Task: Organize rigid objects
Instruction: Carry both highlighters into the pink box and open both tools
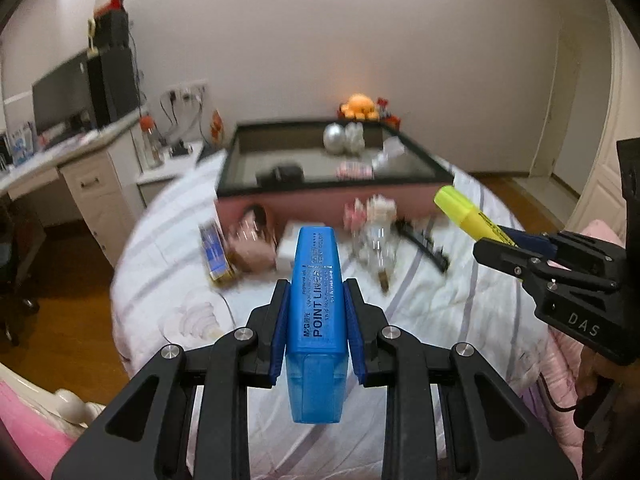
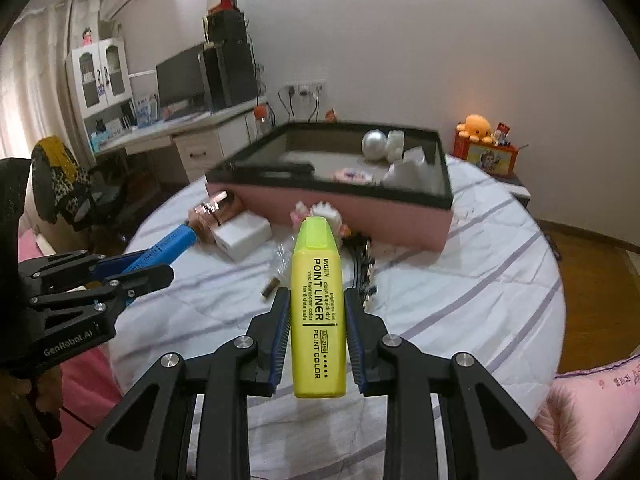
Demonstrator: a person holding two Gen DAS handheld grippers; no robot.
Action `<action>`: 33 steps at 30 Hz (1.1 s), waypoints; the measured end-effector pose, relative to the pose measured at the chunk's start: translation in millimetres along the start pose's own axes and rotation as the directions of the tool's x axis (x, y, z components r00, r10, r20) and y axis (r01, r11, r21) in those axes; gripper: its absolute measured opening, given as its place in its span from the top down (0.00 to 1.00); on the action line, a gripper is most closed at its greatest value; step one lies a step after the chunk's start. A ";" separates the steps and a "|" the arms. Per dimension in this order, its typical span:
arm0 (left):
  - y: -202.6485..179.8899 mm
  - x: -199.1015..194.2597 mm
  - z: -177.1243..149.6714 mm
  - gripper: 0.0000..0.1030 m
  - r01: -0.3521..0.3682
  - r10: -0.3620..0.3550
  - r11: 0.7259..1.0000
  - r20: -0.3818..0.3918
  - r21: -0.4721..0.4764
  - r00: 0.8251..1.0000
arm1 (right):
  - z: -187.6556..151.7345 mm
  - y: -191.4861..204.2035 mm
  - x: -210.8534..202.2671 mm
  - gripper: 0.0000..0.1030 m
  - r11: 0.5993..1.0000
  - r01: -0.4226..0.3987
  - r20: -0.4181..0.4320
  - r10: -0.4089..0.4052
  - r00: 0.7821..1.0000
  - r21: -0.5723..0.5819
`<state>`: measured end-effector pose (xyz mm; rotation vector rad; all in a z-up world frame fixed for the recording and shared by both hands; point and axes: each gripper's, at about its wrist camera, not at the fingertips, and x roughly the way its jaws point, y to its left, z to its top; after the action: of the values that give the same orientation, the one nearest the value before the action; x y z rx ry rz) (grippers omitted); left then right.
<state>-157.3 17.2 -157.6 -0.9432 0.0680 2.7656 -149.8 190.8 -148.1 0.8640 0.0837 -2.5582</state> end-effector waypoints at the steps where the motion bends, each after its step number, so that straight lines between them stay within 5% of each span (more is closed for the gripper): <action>1: 0.3 -8.2 6.1 0.75 -0.012 0.012 1.000 0.023 -0.004 1.000 | 3.2 0.7 -4.7 0.74 1.000 0.000 0.014 0.000 1.000 -0.001; 5: -1.6 -29.1 22.7 0.75 -0.080 0.081 0.997 0.101 -0.014 0.992 | 20.7 2.1 -31.0 0.74 1.000 0.003 0.121 -0.004 0.993 0.001; 12: -7.0 -59.0 53.1 0.74 -0.080 0.077 0.997 0.203 0.005 0.976 | 45.8 9.1 -54.4 0.74 1.000 0.004 0.227 -0.001 0.974 -0.012; 21: 5.4 -95.6 86.9 0.74 -0.166 0.169 0.985 0.361 -0.041 0.917 | 75.1 11.7 -80.4 0.74 0.999 0.018 0.335 -0.006 0.942 -0.033; 33: 8.8 -60.8 111.5 0.74 -0.180 0.172 0.984 0.348 -0.009 0.922 | 99.5 6.4 -50.0 0.74 0.998 -0.007 0.317 0.025 0.948 -0.058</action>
<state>-179.1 9.7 -32.4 -0.4480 0.1329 3.0448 -167.7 185.2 -38.2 0.4199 0.0499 -2.6302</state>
